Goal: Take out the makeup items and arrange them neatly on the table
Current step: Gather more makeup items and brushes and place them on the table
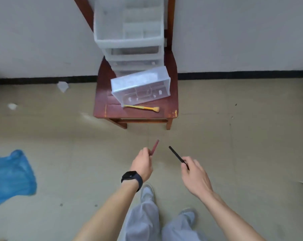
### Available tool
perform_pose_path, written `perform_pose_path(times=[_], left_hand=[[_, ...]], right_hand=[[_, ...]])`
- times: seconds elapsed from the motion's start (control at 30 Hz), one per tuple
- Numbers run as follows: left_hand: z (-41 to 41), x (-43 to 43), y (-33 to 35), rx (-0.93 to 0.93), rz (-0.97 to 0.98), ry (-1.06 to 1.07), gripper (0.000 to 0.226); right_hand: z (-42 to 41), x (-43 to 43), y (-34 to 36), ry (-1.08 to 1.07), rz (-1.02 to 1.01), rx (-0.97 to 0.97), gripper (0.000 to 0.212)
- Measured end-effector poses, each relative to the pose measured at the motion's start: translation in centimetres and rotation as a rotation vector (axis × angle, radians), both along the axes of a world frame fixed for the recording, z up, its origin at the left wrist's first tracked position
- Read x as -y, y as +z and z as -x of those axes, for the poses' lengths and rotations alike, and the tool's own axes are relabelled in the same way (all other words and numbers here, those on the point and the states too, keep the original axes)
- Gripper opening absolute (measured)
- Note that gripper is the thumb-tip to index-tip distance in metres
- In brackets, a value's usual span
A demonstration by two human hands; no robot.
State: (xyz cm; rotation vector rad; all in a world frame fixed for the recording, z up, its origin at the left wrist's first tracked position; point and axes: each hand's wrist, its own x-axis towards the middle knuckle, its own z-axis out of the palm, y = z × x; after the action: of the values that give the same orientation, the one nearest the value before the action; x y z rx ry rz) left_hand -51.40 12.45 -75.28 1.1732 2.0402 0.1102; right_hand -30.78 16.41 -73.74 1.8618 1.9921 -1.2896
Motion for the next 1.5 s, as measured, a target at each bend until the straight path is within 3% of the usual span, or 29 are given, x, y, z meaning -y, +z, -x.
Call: perform_pose_path(times=[0.17,0.33,0.67,1.07,1.2,1.3,1.5], left_hand=[[6.0,-0.9,5.4,-0.052,-0.088,0.207,0.011],[13.8,-3.1,5.5,-0.071,-0.074,0.368,0.012],[23.8,-11.0,0.3,-0.105,0.002,0.327,0.017],[23.8,-13.3,-2.4,-0.102,0.053,0.273,0.023],[23.3,-13.3,-2.3,-0.116,0.072,0.273,0.025],[22.9,-13.2,-2.1,-0.135,0.084,0.265,0.028],[21.7,-12.2,-0.5,-0.146,0.115,0.284,0.031]], right_hand=[[5.1,-4.8,5.9,0.117,-0.117,-0.012,0.019],[11.3,-10.0,6.3,0.264,-0.255,0.109,0.024],[20.6,-16.2,1.5,0.491,-0.345,0.324,0.033],[22.3,-17.0,-2.6,0.645,-0.292,0.449,0.026],[21.5,-16.9,-1.6,0.734,-0.316,0.51,0.041],[20.6,-16.9,-2.2,0.738,-0.278,0.418,0.048],[17.1,-16.1,-1.5,0.593,-0.039,0.293,0.023]])
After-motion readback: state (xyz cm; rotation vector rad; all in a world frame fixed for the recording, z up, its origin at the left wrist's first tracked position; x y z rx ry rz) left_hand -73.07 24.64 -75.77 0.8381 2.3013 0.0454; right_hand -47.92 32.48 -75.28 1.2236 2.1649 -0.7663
